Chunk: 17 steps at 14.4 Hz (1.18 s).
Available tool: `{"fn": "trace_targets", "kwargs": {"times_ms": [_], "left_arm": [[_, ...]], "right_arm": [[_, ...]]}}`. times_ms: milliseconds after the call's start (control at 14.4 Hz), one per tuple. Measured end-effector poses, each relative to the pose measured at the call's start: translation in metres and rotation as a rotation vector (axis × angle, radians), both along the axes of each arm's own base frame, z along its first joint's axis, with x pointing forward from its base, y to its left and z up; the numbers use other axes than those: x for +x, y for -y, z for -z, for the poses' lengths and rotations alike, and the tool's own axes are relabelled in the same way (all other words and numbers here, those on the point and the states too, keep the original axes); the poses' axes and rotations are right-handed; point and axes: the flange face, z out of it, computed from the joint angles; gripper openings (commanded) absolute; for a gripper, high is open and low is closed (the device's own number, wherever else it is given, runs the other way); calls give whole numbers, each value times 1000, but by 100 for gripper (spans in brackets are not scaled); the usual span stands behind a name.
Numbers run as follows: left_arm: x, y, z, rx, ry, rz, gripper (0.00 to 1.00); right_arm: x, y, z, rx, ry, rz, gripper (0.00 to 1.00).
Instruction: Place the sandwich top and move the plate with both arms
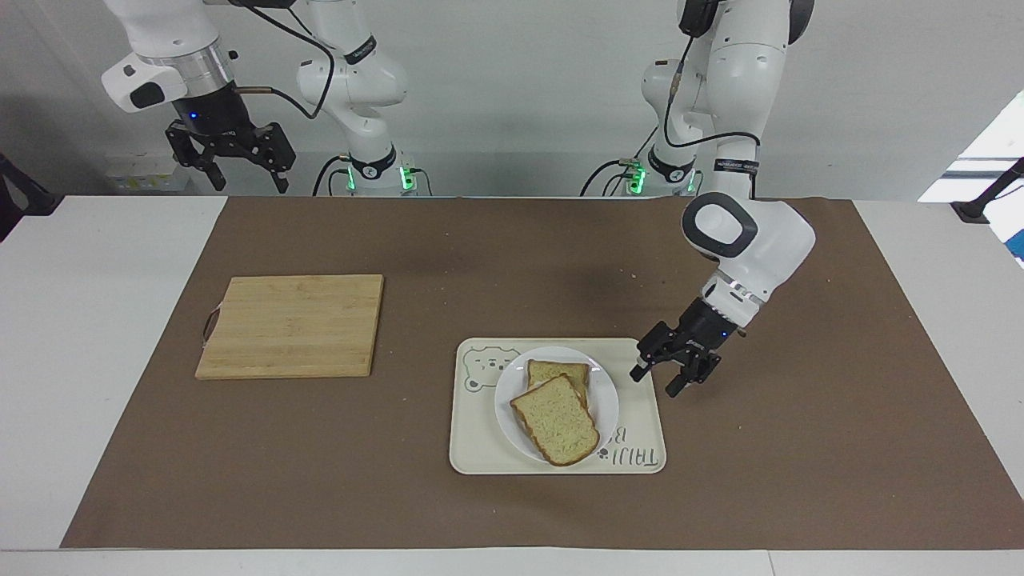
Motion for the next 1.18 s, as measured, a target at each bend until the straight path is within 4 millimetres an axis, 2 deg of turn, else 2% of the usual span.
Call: {"fn": "trace_targets", "kwargs": {"times_ms": [279,418,627,766,905,1045,1184], "left_arm": [[4,-17,-16,72,34,36,100],[6,-36,-18,157,3,129,100],[9,-63,-44,333,-77,250,100],[9,-66,-85,481,-132,306,100],[4,-72,-141,583,-175,344,100],[-6,-86,-195,637,-228,368,100],[-16,-106,-233,666,-266,360,100]], "right_arm": [[0,0,0,0,0,0,100],[0,0,0,0,0,0,100],[0,0,0,0,0,0,100],[0,0,0,0,0,0,100],[0,0,0,0,0,0,100],[0,0,0,0,0,0,100],[0,0,0,0,0,0,100]]}}
